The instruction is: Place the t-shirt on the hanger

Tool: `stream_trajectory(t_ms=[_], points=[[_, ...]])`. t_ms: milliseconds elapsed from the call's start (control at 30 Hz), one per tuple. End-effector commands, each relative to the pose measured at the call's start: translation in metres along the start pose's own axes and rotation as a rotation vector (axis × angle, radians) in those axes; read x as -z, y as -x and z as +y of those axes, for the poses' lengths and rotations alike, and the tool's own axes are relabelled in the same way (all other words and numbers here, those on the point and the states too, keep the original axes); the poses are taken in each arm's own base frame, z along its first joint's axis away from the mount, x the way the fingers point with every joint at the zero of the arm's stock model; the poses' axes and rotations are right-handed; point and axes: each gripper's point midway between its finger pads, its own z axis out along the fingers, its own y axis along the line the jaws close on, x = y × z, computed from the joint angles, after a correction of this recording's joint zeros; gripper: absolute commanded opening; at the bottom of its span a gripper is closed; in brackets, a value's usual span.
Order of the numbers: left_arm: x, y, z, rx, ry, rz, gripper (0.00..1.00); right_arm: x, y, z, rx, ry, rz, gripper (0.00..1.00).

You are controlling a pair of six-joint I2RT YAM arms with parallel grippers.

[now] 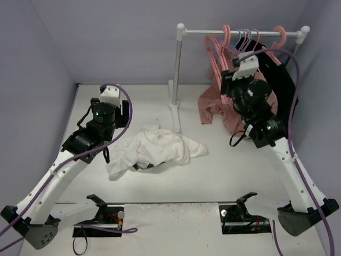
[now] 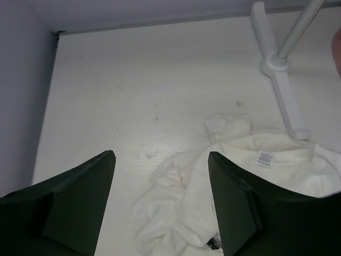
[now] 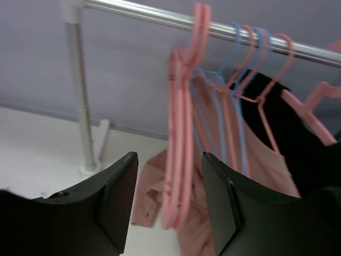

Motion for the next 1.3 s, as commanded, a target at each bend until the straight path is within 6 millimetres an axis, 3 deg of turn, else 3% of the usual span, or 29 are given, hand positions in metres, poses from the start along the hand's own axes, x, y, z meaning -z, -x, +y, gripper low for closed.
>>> stream_trajectory(t_ms=[0, 233, 333, 600, 967, 1267], points=[[-0.016, -0.037, -0.004, -0.019, -0.042, 0.101, 0.66, -0.018, -0.004, -0.041, 0.025, -0.111, 0.026, 0.48], [-0.028, -0.059, -0.003, -0.076, -0.045, 0.166, 0.66, -0.061, -0.016, -0.097, 0.003, -0.094, 0.049, 0.42], [-0.028, -0.061, -0.003, -0.079, -0.046, 0.171, 0.66, -0.072, -0.018, -0.107, -0.016, -0.080, 0.051, 0.41], [-0.028, -0.063, -0.002, -0.084, -0.043, 0.173, 0.66, -0.103, -0.039, -0.103, -0.026, 0.030, 0.082, 0.40], [-0.030, -0.066, -0.002, -0.090, -0.044, 0.183, 0.66, -0.126, -0.066, -0.095, -0.035, 0.086, 0.132, 0.41], [-0.032, -0.069, -0.003, -0.097, -0.044, 0.195, 0.66, -0.136, -0.089, -0.085, -0.047, 0.136, 0.173, 0.33]])
